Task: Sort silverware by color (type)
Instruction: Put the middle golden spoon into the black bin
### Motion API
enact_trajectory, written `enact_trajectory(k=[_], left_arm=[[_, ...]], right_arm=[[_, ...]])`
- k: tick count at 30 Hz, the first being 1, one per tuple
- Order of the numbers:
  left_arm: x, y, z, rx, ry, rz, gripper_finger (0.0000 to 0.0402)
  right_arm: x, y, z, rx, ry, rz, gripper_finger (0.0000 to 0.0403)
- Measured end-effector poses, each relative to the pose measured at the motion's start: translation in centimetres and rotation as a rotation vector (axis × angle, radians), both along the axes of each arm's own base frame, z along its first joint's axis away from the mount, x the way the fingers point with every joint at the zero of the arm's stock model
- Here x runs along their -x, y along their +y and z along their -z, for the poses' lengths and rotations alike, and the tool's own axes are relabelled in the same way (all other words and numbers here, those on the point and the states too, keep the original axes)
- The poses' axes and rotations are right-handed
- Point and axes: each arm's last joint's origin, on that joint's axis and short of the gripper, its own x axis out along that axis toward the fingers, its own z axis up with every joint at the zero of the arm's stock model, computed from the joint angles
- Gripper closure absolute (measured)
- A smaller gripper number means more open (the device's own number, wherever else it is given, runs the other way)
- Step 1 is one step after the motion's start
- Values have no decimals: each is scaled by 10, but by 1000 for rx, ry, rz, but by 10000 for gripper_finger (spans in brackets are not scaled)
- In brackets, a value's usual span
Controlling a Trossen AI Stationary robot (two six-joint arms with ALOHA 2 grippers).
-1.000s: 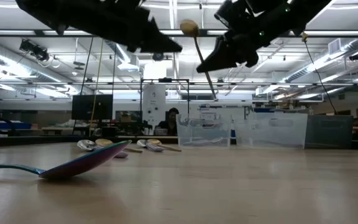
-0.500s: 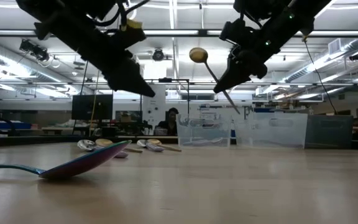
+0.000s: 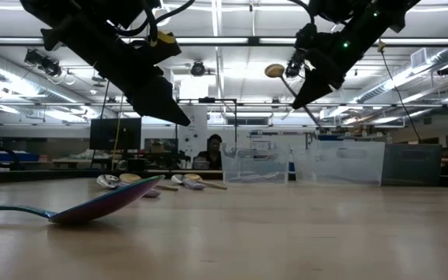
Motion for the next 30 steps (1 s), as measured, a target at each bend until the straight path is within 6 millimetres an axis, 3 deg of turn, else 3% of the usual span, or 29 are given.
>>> enact_trajectory(k=[8,15,30], left_arm=[[0,0,0,11,-7,-5,241],[0,0,0,14,-10,-6,241],[0,0,0,23,-16,-12,241]], right_arm=[[37,-24,-8,-78,57,203,371],[64,-49,-2,-145,176,396,371],[103,-77,6,-227,326,651,371]])
